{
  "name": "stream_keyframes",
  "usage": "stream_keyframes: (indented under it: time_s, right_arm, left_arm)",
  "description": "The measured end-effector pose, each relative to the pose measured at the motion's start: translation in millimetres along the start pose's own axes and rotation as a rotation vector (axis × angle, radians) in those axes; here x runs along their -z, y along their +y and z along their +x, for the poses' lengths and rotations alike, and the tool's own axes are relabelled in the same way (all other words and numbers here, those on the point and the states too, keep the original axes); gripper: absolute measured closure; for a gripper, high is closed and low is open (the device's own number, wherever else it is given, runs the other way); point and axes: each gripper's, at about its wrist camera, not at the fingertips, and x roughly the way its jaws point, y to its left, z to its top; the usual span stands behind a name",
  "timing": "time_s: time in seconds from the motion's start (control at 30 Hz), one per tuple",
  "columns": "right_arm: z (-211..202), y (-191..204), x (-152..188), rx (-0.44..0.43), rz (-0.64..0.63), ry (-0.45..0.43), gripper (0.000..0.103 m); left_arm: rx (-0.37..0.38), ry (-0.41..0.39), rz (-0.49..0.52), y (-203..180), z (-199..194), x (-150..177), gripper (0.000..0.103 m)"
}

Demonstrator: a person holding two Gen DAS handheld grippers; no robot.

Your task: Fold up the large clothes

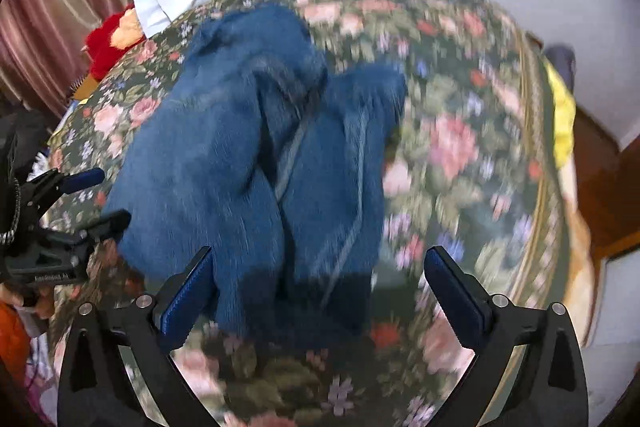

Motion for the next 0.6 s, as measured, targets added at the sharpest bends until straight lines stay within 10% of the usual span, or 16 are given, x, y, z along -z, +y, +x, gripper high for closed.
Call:
stream_keyframes:
  time_s: [0.27,0.6]
  right_arm:
    - [-18.4,-26.6,11.0,-0.126,0.181,0.018,0.002]
    - [-49.3,-10.7,-73.4,-0.155,0.158,-0.102,0.002]
  left_arm:
    - [-0.086,-0.018,0.059,13.8,-33.1,-5.7,0.014]
    - [-0.101,-0.097,-0.004,48.0,-31.8,-88.4,0.014]
